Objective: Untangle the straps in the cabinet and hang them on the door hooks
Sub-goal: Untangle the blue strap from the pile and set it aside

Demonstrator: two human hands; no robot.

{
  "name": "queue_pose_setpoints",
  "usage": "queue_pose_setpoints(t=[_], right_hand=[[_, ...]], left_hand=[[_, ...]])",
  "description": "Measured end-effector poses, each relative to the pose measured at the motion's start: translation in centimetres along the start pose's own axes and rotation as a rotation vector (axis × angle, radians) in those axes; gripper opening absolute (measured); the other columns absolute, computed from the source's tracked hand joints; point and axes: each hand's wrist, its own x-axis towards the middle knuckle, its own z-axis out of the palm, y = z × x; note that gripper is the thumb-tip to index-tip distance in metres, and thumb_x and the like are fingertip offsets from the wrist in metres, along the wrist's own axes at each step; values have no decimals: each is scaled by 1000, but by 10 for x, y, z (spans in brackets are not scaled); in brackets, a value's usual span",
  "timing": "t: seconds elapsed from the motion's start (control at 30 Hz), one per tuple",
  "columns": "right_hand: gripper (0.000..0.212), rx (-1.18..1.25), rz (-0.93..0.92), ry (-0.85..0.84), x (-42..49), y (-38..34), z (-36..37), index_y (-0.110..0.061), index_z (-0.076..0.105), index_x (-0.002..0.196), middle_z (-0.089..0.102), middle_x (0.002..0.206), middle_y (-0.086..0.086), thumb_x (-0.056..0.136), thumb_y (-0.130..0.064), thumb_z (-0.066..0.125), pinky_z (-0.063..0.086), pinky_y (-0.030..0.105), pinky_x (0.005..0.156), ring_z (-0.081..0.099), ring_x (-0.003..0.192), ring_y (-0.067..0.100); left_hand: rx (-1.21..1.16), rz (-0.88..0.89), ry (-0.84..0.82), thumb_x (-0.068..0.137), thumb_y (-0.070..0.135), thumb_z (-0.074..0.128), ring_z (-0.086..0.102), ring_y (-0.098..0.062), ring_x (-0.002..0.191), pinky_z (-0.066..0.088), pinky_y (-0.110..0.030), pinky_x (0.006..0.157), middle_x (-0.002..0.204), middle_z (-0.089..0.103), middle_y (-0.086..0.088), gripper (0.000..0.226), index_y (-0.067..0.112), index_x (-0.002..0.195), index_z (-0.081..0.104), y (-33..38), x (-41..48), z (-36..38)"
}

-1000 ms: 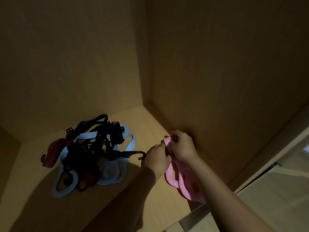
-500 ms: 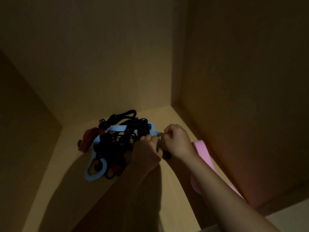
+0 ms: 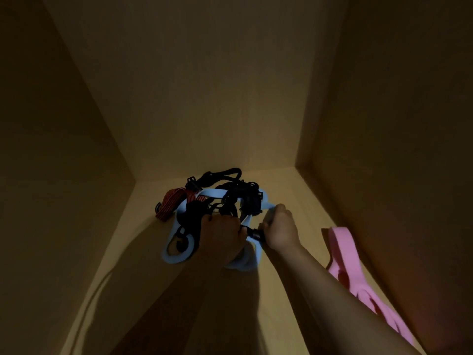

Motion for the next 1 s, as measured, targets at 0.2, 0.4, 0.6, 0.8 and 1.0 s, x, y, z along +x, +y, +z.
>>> queue_pose_setpoints(t=[0.2, 0.4, 0.6, 0.8, 1.0], right_hand=[[20, 195, 64, 37, 7, 2, -5, -2, 45, 104, 49, 86, 8, 89, -12, 54, 36, 28, 53, 49, 73, 23], [14, 127, 144, -32, 20, 4, -4, -2, 56, 80, 54, 75, 13, 81, -14, 64, 31, 28, 47, 51, 67, 24], [11, 336, -9, 145, -2, 1, -6, -8, 47, 79, 47, 66, 1, 88, -3, 45, 33, 28, 49, 48, 66, 22], [7, 590, -166, 287, -22, -23, -26, -10, 49, 93, 51, 74, -5, 92, -4, 46, 37, 8, 48, 47, 59, 3], [14, 623, -237, 313, -31, -50, -53, -18, 52, 99, 53, 93, -6, 88, -10, 56, 40, 6, 64, 50, 83, 2]], left_hand=[[-135, 12, -3, 90, 29, 36, 62, -20, 77, 45, -33, 81, 79, 66, -4, 27, 14, 79, 55, -2, 3, 1], [-186, 55, -8, 89, 18, 39, 58, -23, 74, 38, -33, 76, 64, 42, 3, 13, 19, 76, 38, 5, -6, -1], [-379, 27, 38, 93, 19, 38, 50, -25, 64, 37, -33, 68, 68, 54, -3, 18, 12, 98, 55, 1, -8, -1], [-607, -16, 116, 87, 27, 32, 58, -30, 65, 44, -37, 59, 75, 64, -15, 37, 6, 106, 57, -1, -9, -8], [-926, -115, 208, 85, 37, 44, 52, -20, 62, 40, -26, 59, 70, 51, -5, 46, 4, 116, 54, 6, -10, -29]])
